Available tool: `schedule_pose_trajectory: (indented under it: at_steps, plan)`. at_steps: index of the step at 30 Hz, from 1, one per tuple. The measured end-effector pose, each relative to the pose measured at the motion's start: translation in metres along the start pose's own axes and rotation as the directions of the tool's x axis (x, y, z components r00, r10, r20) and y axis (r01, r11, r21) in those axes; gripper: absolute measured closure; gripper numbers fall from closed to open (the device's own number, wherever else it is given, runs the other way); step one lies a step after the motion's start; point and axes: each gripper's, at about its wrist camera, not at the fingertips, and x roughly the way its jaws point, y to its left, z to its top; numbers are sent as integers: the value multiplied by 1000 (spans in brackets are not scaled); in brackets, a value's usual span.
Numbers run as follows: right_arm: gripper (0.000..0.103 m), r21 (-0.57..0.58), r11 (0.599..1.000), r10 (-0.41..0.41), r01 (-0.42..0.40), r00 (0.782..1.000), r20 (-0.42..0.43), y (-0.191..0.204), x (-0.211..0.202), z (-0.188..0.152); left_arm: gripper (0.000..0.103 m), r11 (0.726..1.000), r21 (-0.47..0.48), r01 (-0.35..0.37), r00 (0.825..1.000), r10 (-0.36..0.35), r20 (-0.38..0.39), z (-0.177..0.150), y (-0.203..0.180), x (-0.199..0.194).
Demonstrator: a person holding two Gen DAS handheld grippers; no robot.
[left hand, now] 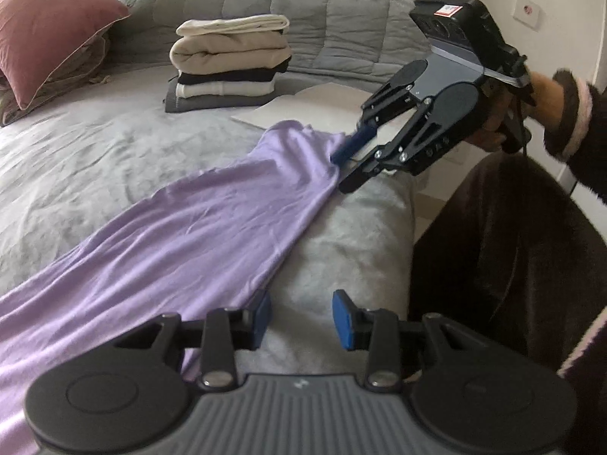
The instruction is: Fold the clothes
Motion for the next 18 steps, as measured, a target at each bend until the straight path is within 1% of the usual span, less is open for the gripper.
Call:
schedule_pose_trajectory:
  at_steps: [3, 5, 6, 8, 9, 10, 11, 13, 14, 16, 18]
  plan:
    - [54, 168, 985, -58, 48, 997, 58, -18, -16, -9, 63, 1000, -3, -7, 1000, 7, 27, 3, 0, -6]
    - [54, 306, 950, -97, 66, 991, 90, -32, -23, -16, 61, 999, -29, -27, 999, 28, 45, 7, 5, -7]
    - [54, 378, 924, -112, 64, 988, 108, -39, -25, -22, 61, 998, -44, -38, 998, 40, 55, 10, 7, -7]
    - [54, 513, 856, -146, 54, 979, 140, -53, -30, -33, 61, 994, -83, -71, 995, 77, 66, 20, 16, -5]
    - [54, 572, 819, -165, 49, 974, 154, -59, -32, -37, 61, 991, -104, -86, 993, 93, 70, 26, 21, -2]
    - [54, 610, 790, -188, 50, 968, 165, -62, -32, -40, 61, 988, -125, -90, 992, 99, 73, 33, 26, 0]
    - [54, 643, 764, -211, 50, 962, 175, -65, -32, -43, 61, 985, -145, -88, 992, 100, 76, 41, 31, 3]
    - [54, 669, 741, -252, 56, 947, 199, -64, -31, -45, 61, 979, -183, -87, 991, 103, 81, 59, 40, 13]
    - [54, 674, 736, -274, 66, 939, 208, -63, -30, -45, 61, 977, -195, -91, 991, 109, 81, 70, 43, 20]
    - [54, 678, 727, -330, 106, 920, 210, -58, -27, -48, 62, 972, -211, -100, 989, 120, 83, 88, 48, 33]
    - [54, 679, 715, -386, 169, 904, 182, -54, -24, -52, 63, 970, -223, -98, 989, 119, 84, 107, 51, 50]
